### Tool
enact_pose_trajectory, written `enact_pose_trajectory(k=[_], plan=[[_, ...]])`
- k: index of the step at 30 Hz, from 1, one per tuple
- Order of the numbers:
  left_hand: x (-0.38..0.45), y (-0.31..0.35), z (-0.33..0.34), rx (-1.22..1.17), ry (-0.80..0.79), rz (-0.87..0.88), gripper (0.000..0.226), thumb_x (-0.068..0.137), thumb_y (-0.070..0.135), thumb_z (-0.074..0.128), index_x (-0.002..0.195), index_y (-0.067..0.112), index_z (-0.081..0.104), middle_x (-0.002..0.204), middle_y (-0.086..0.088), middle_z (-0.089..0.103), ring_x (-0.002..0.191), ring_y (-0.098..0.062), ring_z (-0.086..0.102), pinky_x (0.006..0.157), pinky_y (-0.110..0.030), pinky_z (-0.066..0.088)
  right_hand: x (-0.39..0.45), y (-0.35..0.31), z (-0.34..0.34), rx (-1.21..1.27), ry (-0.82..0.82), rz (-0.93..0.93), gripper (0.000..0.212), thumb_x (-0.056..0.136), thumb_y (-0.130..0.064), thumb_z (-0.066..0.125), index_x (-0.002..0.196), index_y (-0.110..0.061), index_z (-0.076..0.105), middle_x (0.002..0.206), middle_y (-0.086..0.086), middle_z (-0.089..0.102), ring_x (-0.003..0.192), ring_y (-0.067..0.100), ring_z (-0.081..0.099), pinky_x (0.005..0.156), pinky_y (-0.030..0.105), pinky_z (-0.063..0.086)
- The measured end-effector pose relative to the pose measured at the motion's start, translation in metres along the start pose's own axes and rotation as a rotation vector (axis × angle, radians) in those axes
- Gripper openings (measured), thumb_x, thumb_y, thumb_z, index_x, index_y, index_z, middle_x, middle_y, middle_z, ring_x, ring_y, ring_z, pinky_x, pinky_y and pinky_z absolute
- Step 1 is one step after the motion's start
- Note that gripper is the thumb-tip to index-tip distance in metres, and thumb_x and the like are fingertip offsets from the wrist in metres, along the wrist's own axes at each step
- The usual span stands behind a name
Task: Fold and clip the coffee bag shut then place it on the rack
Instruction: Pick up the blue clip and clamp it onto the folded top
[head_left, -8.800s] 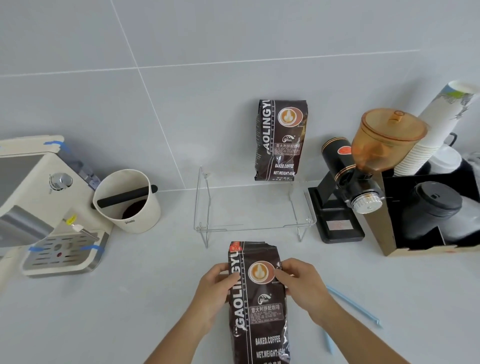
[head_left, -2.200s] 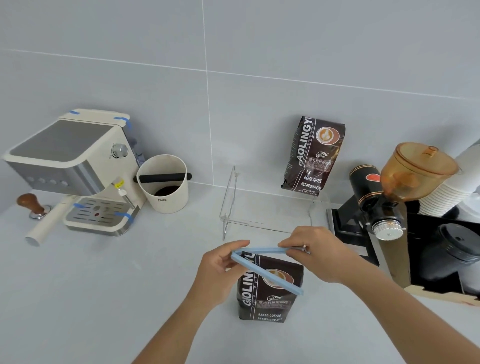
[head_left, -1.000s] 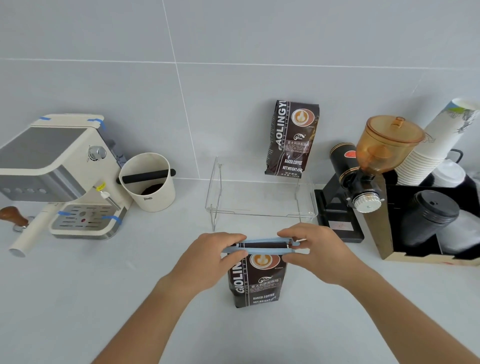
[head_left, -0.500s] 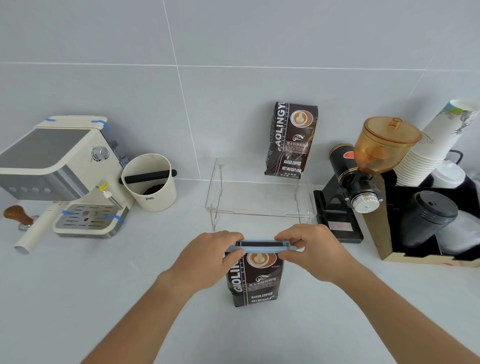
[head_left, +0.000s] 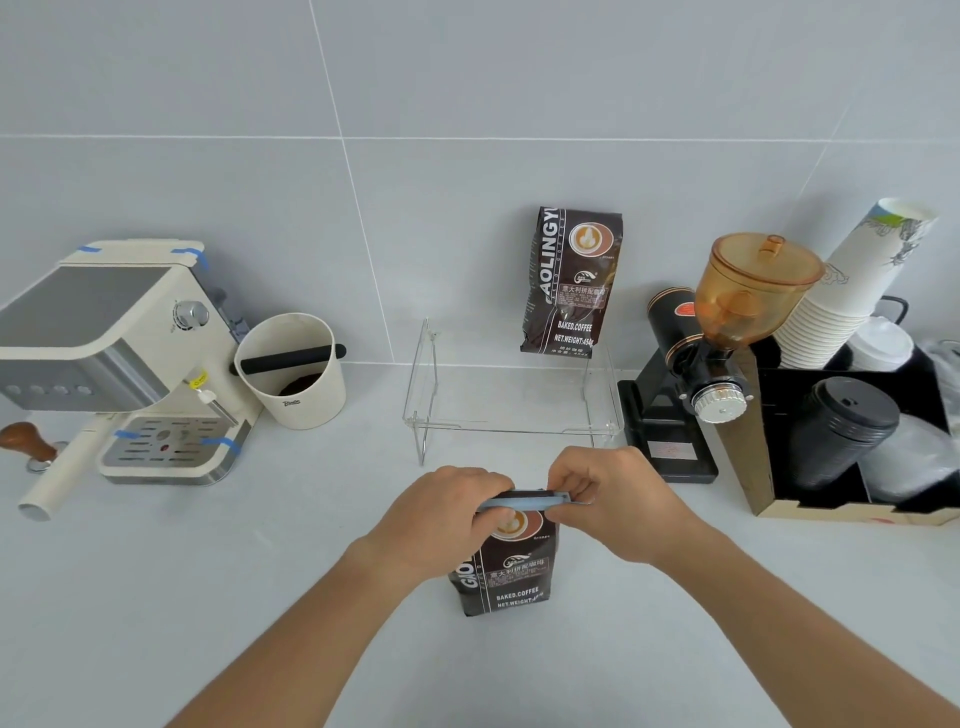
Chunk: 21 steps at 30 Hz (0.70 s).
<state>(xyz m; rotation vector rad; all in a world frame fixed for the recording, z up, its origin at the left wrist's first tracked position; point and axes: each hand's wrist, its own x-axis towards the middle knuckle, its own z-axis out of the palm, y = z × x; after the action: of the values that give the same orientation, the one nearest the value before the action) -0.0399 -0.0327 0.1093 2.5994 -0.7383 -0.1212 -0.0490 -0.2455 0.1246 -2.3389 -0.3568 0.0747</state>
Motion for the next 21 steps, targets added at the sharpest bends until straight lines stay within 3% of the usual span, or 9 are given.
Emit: enact_pose_trajectory(k=[2, 5, 9, 13, 16, 19, 21], plan=[[0.000, -0.002, 0.001, -0.003, 0.015, -0.002, 0.016, 0.091, 0.034, 0.054, 0.098, 0.023, 0.064, 0.084, 0.002, 0.067, 0.074, -0.017, 0.056, 0.066, -0.032, 0.045, 0.000, 0.001, 0.003, 0.004, 0.023, 0.003, 0.018, 0.070, -0.009, 0.080, 0.074, -0.019, 0.065, 0.066, -0.004, 0.069, 0.063, 0.014, 0.064, 0.062, 0.028, 0.057], [0.000, -0.004, 0.001, -0.010, 0.024, 0.003, 0.015, 0.091, 0.034, 0.054, 0.097, 0.024, 0.063, 0.082, 0.002, 0.067, 0.071, -0.015, 0.052, 0.064, -0.030, 0.044, -0.003, 0.002, 0.007, 0.006, 0.046, 0.017, 0.021, 0.070, -0.011, 0.081, 0.072, -0.021, 0.063, 0.064, -0.007, 0.066, 0.062, 0.011, 0.061, 0.060, 0.020, 0.055], [0.003, -0.004, -0.001, -0.010, 0.005, 0.013, 0.016, 0.091, 0.033, 0.054, 0.090, 0.020, 0.062, 0.076, 0.000, 0.064, 0.068, -0.017, 0.051, 0.061, -0.030, 0.041, -0.003, 0.004, 0.006, 0.028, 0.025, 0.041, 0.016, 0.075, -0.015, 0.079, 0.089, -0.017, 0.072, 0.073, -0.016, 0.065, 0.070, -0.004, 0.064, 0.067, 0.009, 0.052], [0.007, -0.005, -0.003, -0.017, -0.007, 0.013, 0.018, 0.090, 0.033, 0.055, 0.086, 0.018, 0.062, 0.073, -0.001, 0.063, 0.065, -0.017, 0.048, 0.057, -0.030, 0.038, 0.000, 0.005, 0.000, -0.047, -0.009, 0.009, 0.012, 0.081, -0.020, 0.073, 0.092, -0.016, 0.075, 0.078, -0.003, 0.075, 0.072, 0.009, 0.068, 0.072, 0.030, 0.059], [0.009, -0.010, -0.004, -0.053, -0.014, -0.008, 0.018, 0.089, 0.039, 0.056, 0.092, 0.023, 0.064, 0.077, 0.003, 0.067, 0.068, -0.016, 0.053, 0.060, -0.034, 0.046, 0.002, 0.006, 0.000, -0.081, 0.004, -0.051, 0.010, 0.082, -0.019, 0.072, 0.090, -0.013, 0.075, 0.076, 0.002, 0.075, 0.069, 0.016, 0.068, 0.067, 0.038, 0.058], [0.007, -0.015, -0.005, -0.130, 0.001, -0.056, 0.023, 0.087, 0.043, 0.059, 0.104, 0.029, 0.066, 0.088, 0.006, 0.072, 0.077, -0.014, 0.062, 0.067, -0.036, 0.053, 0.003, 0.009, 0.003, -0.056, 0.014, -0.027, 0.008, 0.082, -0.018, 0.072, 0.087, -0.013, 0.075, 0.073, 0.001, 0.075, 0.067, 0.016, 0.066, 0.065, 0.037, 0.057], [0.003, -0.022, -0.004, -0.265, 0.037, -0.140, 0.024, 0.084, 0.041, 0.065, 0.105, 0.029, 0.068, 0.092, 0.006, 0.074, 0.080, -0.014, 0.065, 0.069, -0.034, 0.054, 0.003, 0.012, 0.003, -0.015, 0.017, 0.024, 0.007, 0.081, -0.019, 0.073, 0.087, -0.015, 0.075, 0.074, 0.001, 0.074, 0.068, 0.013, 0.066, 0.066, 0.029, 0.057]])
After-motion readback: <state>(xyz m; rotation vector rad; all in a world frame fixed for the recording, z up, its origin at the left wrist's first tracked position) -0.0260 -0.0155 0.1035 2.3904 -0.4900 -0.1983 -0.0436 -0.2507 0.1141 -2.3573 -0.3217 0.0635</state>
